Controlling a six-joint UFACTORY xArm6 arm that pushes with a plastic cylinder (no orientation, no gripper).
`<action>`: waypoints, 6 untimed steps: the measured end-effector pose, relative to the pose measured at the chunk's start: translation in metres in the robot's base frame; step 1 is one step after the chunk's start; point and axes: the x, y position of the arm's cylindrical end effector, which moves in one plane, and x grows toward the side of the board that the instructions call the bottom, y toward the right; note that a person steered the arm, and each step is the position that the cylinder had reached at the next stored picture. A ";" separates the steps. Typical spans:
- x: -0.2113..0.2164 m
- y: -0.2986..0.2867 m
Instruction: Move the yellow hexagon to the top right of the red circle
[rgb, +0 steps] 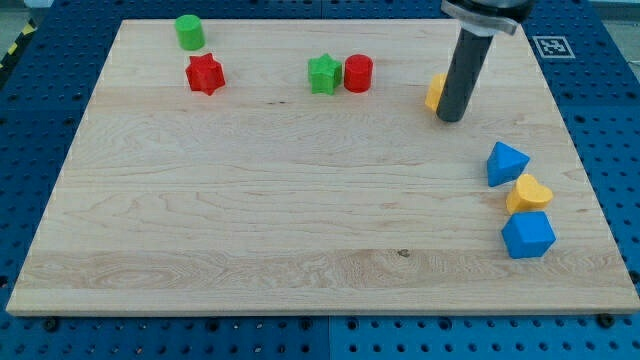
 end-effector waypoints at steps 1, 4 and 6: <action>-0.030 0.000; -0.093 0.011; -0.100 0.042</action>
